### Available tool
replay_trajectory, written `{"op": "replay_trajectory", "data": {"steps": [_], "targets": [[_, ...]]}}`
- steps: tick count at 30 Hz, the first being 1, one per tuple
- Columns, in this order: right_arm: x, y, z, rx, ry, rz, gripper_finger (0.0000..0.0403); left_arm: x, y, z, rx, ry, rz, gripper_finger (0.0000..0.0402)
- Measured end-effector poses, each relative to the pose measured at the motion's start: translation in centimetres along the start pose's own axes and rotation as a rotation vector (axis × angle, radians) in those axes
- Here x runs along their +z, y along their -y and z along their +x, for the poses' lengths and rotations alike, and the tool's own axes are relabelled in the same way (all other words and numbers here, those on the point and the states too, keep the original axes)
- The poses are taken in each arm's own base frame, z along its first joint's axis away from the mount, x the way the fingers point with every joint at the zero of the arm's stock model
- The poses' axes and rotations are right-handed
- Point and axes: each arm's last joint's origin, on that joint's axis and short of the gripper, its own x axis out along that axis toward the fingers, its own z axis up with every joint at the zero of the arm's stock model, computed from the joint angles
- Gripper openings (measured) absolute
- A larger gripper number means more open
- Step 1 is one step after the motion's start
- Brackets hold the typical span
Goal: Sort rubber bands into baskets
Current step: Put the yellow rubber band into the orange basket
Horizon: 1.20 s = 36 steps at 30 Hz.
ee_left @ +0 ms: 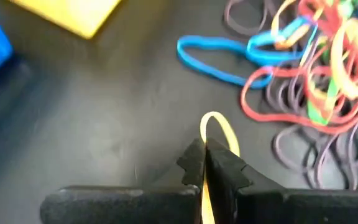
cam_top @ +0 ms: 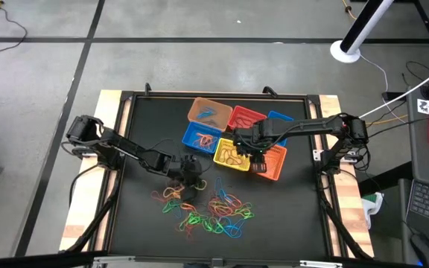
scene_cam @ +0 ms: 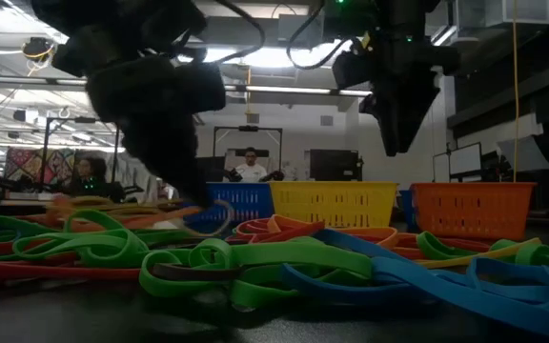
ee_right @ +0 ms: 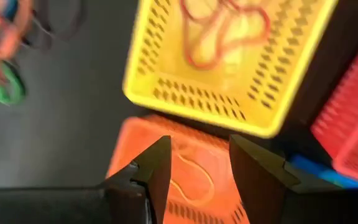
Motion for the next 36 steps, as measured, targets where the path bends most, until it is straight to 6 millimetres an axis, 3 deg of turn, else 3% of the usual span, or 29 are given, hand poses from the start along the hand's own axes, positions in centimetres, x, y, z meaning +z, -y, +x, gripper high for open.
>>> {"op": "replay_trajectory", "data": {"steps": [7, 18, 26, 36], "targets": [[1.9, -0.3, -0.2, 0.14, 0.202, -0.025, 0.0163, 1.2, -1.0, 0.1, 0.005, 0.077, 0.039, 0.0005], [4.4, -0.2, -1.1, 0.147, 0.479, -0.02, 0.0163, 3.6, -2.3, -0.1, -0.008, 0.271, 0.023, 0.0004], [4.8, -0.2, -1.0, 0.176, 0.501, 0.045, 0.0163, 4.6, -2.5, -0.4, -0.025, 0.369, 0.013, 0.0005], [5.5, -0.5, 1.2, 0.335, 0.438, 0.032, 0.0163, 5.1, -2.5, -0.6, -0.029, 0.413, 0.023, 0.0003]]}}
